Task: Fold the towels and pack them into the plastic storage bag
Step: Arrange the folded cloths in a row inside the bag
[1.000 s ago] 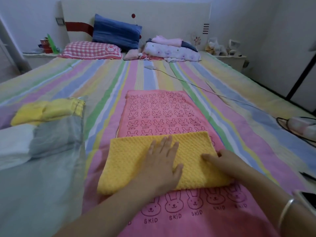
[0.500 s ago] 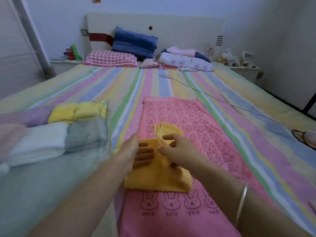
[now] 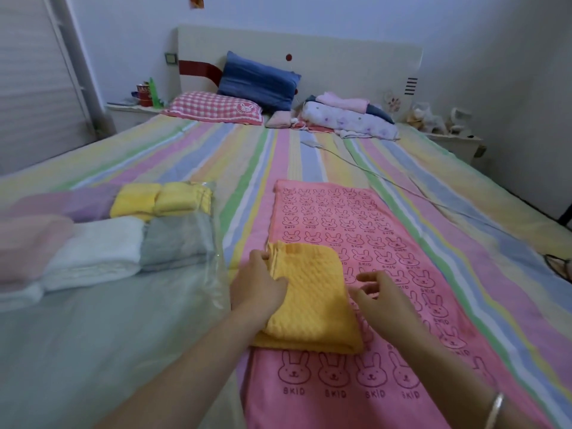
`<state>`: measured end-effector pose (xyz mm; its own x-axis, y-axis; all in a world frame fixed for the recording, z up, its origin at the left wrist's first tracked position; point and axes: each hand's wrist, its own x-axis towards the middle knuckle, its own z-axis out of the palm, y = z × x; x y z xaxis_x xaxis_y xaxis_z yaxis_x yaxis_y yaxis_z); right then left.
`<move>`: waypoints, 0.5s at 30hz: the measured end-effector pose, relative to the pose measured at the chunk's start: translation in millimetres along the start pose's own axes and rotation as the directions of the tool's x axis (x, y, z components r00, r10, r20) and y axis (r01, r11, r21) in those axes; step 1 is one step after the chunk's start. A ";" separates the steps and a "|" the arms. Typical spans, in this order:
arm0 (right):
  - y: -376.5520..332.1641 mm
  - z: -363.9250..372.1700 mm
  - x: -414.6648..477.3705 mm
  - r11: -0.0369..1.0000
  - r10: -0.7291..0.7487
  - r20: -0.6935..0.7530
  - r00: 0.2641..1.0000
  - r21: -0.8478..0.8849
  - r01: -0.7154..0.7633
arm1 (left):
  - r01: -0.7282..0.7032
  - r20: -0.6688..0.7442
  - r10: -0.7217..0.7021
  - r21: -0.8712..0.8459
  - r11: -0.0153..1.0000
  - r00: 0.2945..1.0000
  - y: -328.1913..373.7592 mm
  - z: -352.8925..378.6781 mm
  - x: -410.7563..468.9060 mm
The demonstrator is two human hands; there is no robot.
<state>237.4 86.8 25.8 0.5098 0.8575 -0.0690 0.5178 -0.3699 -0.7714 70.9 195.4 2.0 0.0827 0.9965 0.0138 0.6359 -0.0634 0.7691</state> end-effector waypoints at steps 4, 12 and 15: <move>-2.7 16.2 -0.6 0.986 0.149 0.162 0.975 0.050 -0.158 | -0.049 -0.014 0.050 0.099 0.994 0.999 -9.4 -7.6 -5.7; -15.6 -8.3 -0.4 0.896 0.245 0.293 0.924 0.295 -0.332 | -0.337 0.061 0.333 0.277 0.900 0.941 3.3 -12.0 -32.9; -14.3 -55.0 -2.4 0.944 0.185 0.273 0.944 0.219 -0.248 | -0.592 0.171 0.567 0.210 0.778 0.806 24.7 -5.5 -62.4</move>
<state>266.5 70.4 71.7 0.3898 0.8385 -0.3807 0.2117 -0.4839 -0.8491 77.3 131.9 23.6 0.5583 0.7576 0.3381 0.6071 -0.6508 0.4559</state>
